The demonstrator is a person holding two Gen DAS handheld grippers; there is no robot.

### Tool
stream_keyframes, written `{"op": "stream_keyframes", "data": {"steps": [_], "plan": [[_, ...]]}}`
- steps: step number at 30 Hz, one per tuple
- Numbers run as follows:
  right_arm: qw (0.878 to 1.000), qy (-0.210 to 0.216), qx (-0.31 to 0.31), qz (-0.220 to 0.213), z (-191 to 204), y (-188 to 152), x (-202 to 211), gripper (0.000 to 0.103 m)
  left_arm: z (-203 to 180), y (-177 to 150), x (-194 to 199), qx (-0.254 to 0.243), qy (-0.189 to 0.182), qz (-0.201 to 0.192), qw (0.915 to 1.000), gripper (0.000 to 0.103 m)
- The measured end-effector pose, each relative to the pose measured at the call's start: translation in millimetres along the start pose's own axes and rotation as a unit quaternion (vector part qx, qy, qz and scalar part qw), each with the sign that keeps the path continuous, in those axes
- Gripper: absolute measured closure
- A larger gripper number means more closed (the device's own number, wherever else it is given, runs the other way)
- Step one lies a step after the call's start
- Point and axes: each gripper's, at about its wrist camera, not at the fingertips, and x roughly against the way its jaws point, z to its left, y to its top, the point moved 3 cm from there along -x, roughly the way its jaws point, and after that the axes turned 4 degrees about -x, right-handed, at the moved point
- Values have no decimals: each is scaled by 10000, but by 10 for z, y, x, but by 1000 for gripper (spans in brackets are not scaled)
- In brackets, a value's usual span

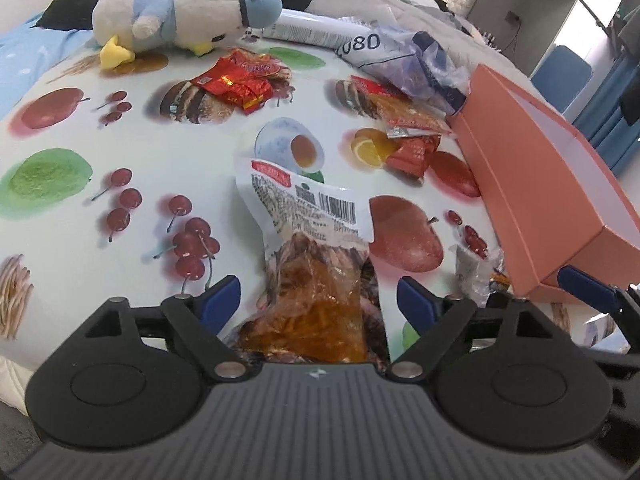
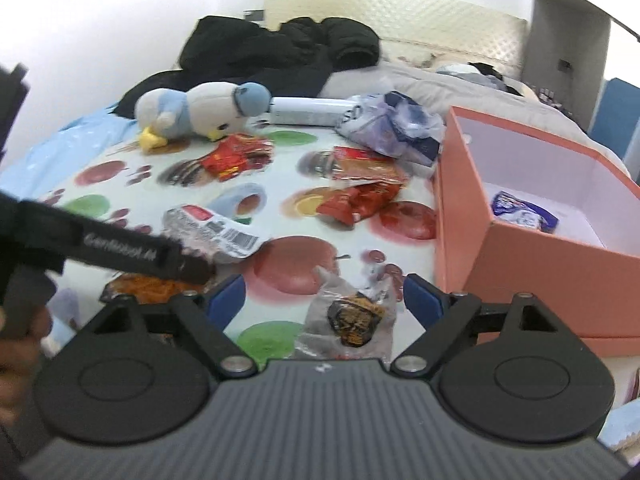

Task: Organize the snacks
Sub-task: 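Lift the orange snack bag with the left tool while the right tool grasps the clear dark-labelled packet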

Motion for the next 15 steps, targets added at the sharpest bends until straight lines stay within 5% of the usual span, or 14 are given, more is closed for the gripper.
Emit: {"op": "stream_keyframes", "data": {"steps": [10,15], "plan": [[9866,137,-1432,764,-365,-135,-302,17,-136,-34,-102,-390,433,-71,9983,14],[9812,245,-1690,903,-426,-168,-368,28,-168,-56,-181,-450,432,-48,9980,14]]}}
